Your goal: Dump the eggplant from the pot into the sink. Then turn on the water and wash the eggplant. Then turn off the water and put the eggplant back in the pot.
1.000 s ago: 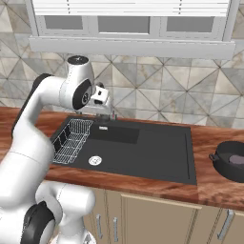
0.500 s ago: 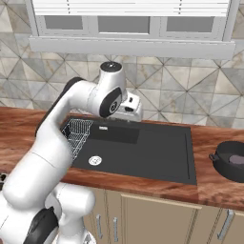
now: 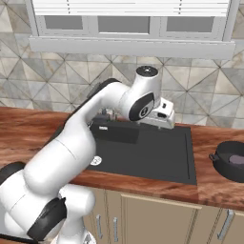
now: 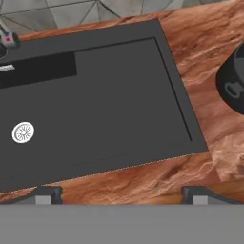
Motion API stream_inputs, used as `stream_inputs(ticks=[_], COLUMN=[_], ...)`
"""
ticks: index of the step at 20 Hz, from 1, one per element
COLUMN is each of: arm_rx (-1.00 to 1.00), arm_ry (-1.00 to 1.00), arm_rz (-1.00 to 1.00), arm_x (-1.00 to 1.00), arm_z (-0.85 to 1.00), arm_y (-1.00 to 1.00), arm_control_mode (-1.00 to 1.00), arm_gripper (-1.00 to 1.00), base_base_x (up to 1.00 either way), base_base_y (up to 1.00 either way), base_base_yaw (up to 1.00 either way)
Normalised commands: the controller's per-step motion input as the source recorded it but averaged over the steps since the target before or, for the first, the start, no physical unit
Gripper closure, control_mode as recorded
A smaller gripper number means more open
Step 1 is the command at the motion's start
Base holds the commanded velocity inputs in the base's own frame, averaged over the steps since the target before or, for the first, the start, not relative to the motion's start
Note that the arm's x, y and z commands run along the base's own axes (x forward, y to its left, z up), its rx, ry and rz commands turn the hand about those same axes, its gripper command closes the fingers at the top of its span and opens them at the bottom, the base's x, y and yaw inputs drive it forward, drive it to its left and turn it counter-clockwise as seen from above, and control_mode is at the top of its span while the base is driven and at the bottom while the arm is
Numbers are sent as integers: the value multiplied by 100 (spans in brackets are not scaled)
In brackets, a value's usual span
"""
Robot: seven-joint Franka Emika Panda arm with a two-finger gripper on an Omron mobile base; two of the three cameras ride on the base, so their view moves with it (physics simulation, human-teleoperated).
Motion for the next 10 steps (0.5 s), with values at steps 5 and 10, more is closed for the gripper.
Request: stream_inputs(ticks=[5,10], arm_rx=[0,0], arm_ry=[8,9], arm_rz=[-8,-7], arm_x=[7,1], arm_z=[-9,-31], arm_y=[-100,-98], arm_control_mode=[-100,-100], arm_gripper=[-100,-100], base_base_x=[0,0], base_base_y=[0,0], base_base_yaw=[0,0])
